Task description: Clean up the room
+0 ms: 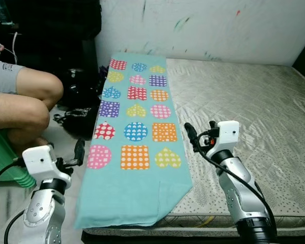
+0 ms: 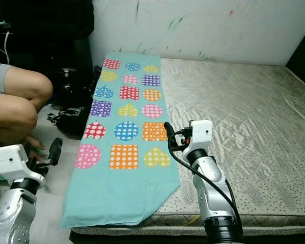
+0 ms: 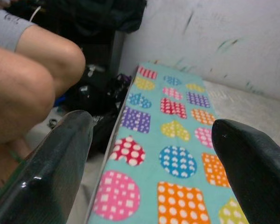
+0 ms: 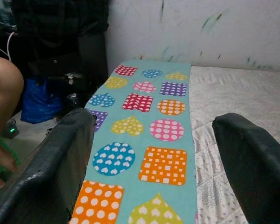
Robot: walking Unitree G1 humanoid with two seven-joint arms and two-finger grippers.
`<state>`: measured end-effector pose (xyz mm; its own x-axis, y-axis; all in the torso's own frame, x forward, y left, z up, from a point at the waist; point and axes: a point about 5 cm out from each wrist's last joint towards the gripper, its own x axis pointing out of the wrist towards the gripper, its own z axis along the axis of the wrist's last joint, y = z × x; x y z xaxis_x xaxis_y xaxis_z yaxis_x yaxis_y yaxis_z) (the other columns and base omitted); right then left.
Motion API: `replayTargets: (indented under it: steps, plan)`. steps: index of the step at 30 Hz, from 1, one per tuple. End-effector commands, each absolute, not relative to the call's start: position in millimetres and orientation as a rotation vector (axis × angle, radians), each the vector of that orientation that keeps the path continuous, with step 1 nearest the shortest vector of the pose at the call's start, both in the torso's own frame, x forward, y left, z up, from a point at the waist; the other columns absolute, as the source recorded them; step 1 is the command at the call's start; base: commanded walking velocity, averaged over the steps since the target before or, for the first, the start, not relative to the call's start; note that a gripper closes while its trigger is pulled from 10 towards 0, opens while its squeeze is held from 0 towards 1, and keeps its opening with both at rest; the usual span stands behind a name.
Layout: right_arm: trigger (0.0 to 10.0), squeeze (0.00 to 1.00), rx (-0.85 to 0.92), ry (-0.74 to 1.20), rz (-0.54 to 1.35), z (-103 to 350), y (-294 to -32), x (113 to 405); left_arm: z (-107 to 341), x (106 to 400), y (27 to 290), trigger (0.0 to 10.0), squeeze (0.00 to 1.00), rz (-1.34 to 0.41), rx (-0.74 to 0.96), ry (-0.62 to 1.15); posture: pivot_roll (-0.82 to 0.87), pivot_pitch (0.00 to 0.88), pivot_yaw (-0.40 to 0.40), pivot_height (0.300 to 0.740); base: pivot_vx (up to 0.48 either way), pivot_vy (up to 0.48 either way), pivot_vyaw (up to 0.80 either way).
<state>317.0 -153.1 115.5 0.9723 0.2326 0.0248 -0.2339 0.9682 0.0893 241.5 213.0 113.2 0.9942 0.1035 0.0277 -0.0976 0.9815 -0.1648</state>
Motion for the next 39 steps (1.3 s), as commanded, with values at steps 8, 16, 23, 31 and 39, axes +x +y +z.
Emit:
replayTargets:
  steps: [8, 16, 23, 31, 39]
  plan:
    - [10.0, 0.0, 0.069, -0.025, 0.173, 118.9, -159.3, 327.2, 111.3, 237.0, 226.5, 10.0, 0.0, 0.148, -0.073, -0.034, 0.07, 0.0, -0.075, 0.74, 0.0, 0.0, 0.0]
    - [10.0, 0.0, 0.044, 0.014, 0.072, 106.4, -182.2, 323.6, 91.0, 223.7, 232.3, 10.0, 0.0, 0.184, -0.034, 0.013, 0.07, 0.0, -0.072, 0.74, 0.0, 0.0, 0.0]
    - [10.0, 0.0, 0.037, 0.084, 0.007, 84.2, -194.9, 307.3, 76.1, 218.8, 230.8, 10.0, 0.0, 0.169, -0.032, 0.063, 0.04, 0.0, -0.086, 0.74, 0.0, 0.0, 0.0]
    - [10.0, 0.0, 0.013, 0.119, 0.045, 79.8, -200.1, 296.8, 78.4, 218.0, 217.8, 10.0, 0.0, 0.159, -0.067, 0.047, 0.02, 0.048, -0.097, 0.74, 0.0, 0.0, -0.2]
    - [10.0, 0.0, 0.029, 0.132, 0.074, 76.1, -190.9, 292.8, 77.1, 217.6, 210.6, 10.0, 0.0, 0.139, -0.073, 0.055, 0.02, 0.061, -0.092, 0.74, 0.0, 0.0, 0.0]
